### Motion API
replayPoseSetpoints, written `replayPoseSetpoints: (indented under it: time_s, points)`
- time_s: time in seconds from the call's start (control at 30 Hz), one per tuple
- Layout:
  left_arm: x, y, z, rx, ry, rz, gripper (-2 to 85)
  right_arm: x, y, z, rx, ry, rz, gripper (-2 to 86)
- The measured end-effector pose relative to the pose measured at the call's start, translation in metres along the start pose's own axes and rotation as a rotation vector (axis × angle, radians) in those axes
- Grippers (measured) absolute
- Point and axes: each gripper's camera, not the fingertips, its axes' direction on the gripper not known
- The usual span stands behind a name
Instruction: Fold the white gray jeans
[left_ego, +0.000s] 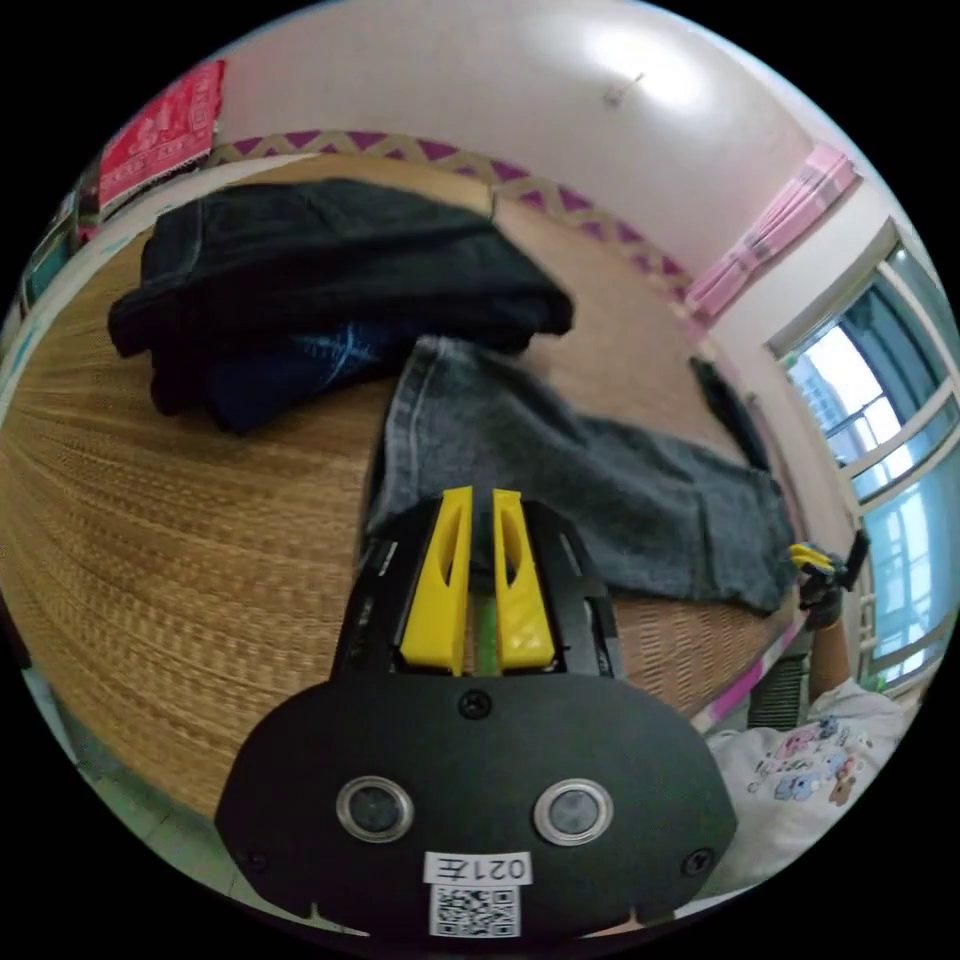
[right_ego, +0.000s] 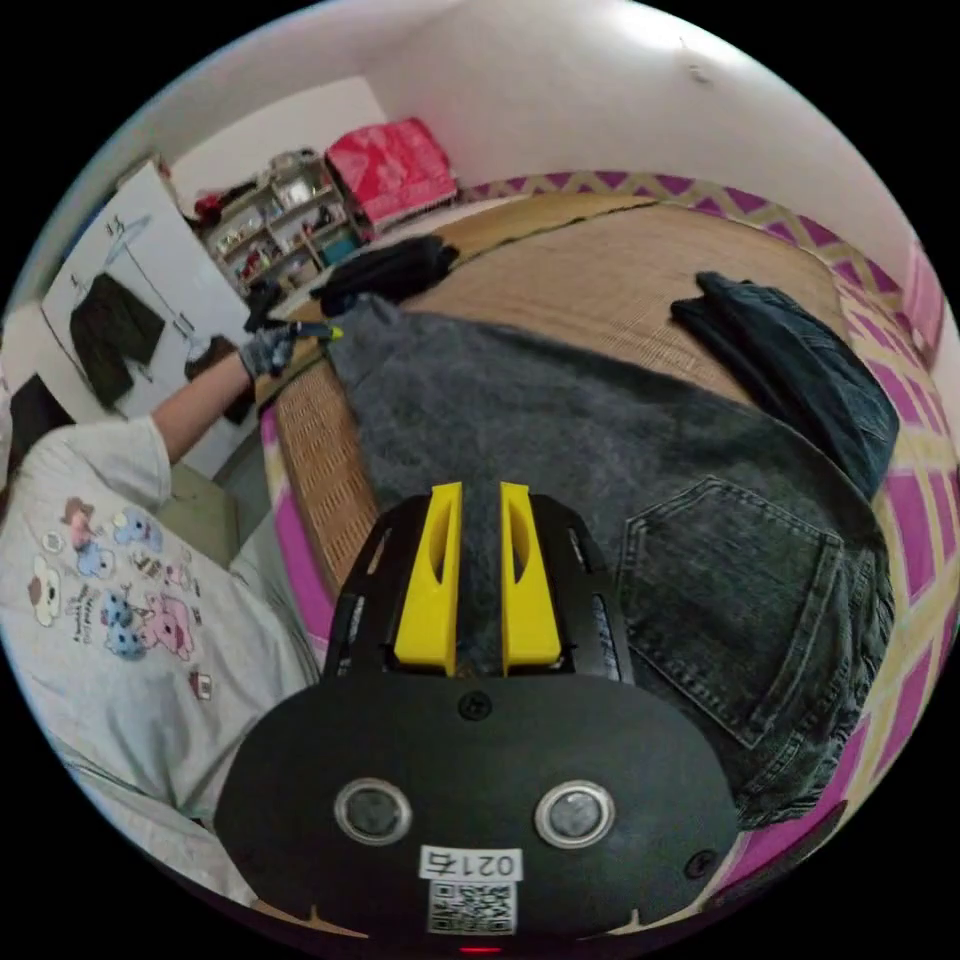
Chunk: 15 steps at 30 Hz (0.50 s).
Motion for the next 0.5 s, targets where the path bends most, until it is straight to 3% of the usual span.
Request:
replayPoseSetpoints:
  time_s: [0.1,0.27,0.4,0.5]
  points:
    - [-0.017,0.004,0.015,0.011,0.087,-0.055,-0.8,-0.012,0.014,0.057,-0.241,0.128,-0.047,5.3]
    - [-0.022,0.014,0.031,0.009,0.045,-0.049,-0.8,0.008,0.054,0.049,-0.156,0.067,0.06,3.5]
    - [-0.023,0.038,0.027,0.18,0.051,-0.073,0.4,0.009,0.07,0.043,-0.129,0.068,0.098,4.8]
    - [-0.031,0.056,0.04,0.2,0.065,-0.177,6.9,-0.001,0.083,0.041,-0.104,0.1,0.104,5.9]
